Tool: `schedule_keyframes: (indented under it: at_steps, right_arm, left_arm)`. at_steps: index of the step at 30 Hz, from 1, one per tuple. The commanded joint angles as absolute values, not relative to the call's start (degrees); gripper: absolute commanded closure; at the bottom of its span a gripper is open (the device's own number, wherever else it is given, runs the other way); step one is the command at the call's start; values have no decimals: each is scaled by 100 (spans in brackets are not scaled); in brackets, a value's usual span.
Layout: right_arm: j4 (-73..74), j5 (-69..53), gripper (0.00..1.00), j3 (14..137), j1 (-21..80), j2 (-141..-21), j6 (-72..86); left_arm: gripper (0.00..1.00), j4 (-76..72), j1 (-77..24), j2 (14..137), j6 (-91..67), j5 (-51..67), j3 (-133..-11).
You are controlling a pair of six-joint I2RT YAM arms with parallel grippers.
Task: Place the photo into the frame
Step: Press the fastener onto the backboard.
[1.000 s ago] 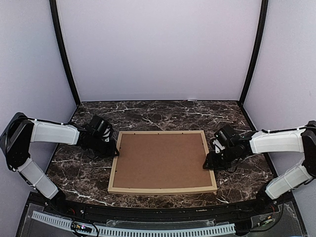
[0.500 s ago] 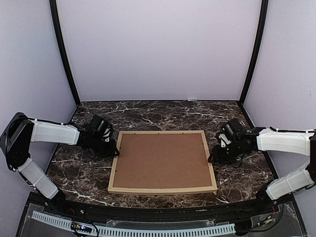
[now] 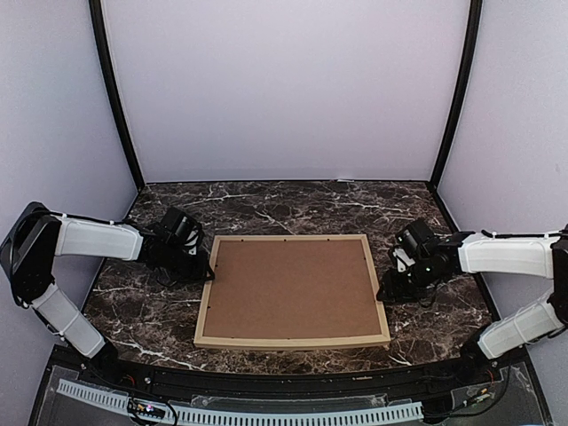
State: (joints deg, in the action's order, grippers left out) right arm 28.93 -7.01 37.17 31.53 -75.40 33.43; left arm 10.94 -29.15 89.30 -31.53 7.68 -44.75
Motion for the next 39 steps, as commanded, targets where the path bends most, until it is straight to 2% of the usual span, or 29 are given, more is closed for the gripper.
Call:
schedule_keyframes:
  at_steps: [1, 39]
  right_arm:
    - [2813, -663, 55, 3667, 3146, -7653, 3271]
    - [3106, -595, 56, 3812, 3359, -7563, 3358]
  left_arm:
    - [97, 1182, -2962, 9076, -3093, 785, -4298]
    - [97, 1165, -2962, 9138, -3083, 809, -4307]
